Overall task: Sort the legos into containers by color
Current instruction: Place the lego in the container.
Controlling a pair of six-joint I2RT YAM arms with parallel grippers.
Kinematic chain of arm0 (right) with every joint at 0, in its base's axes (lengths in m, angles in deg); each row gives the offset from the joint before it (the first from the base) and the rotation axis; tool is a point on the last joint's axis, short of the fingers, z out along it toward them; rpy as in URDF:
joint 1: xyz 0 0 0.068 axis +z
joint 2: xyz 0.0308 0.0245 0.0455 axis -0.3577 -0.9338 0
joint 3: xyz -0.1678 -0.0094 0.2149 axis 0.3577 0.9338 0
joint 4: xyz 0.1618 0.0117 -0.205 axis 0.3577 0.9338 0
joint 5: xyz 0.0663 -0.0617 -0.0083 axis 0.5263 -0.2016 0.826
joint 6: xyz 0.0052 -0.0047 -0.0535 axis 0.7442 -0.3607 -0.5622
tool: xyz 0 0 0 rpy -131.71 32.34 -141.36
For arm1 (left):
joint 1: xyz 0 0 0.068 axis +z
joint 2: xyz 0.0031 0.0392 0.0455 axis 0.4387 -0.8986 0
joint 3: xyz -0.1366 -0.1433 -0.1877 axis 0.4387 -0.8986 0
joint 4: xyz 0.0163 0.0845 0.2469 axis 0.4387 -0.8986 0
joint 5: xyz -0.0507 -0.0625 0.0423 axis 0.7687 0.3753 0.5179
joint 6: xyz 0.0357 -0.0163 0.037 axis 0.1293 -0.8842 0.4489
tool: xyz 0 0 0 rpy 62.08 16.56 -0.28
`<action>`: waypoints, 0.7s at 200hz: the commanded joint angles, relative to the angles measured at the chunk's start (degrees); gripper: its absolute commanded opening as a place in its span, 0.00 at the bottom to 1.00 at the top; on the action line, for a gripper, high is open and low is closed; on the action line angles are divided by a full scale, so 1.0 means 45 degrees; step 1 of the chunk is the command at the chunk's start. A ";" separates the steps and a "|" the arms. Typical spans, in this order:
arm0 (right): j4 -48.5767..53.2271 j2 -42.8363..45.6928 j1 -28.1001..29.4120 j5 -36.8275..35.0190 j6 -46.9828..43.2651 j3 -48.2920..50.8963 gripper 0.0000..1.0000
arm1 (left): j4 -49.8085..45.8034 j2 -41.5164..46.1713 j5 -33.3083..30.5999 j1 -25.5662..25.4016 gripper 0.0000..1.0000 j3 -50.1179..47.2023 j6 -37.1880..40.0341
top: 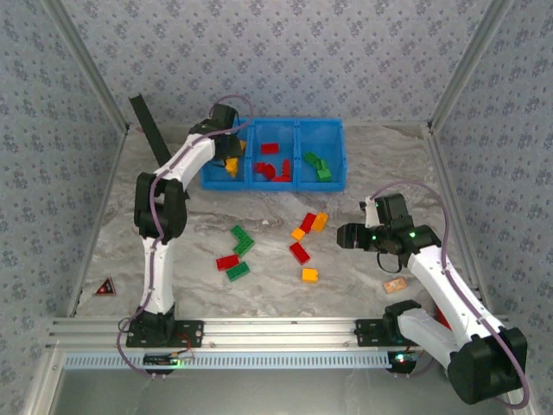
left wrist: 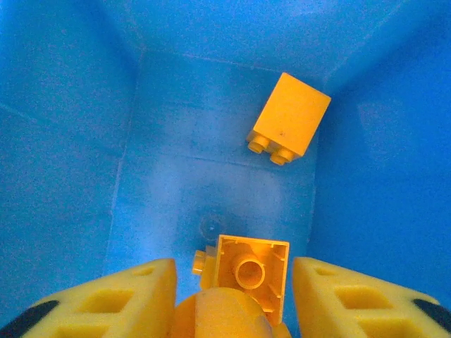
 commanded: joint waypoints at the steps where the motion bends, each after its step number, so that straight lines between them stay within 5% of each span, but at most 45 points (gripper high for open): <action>1: 0.0184 0.0232 0.0077 -0.0028 0.0125 0.0096 0.76 | 0.0232 0.0476 0.0117 0.0028 0.54 -0.0305 -0.0120; 90: 0.0204 0.0456 0.0077 0.0009 0.0154 0.0044 0.76 | 0.0297 0.3197 0.0105 -0.0158 0.62 -0.1594 0.0454; 140: 0.0226 0.0538 0.0101 -0.0102 0.0134 -0.0065 0.76 | 0.0047 0.6087 -0.1074 -0.1450 0.65 -0.3766 0.1105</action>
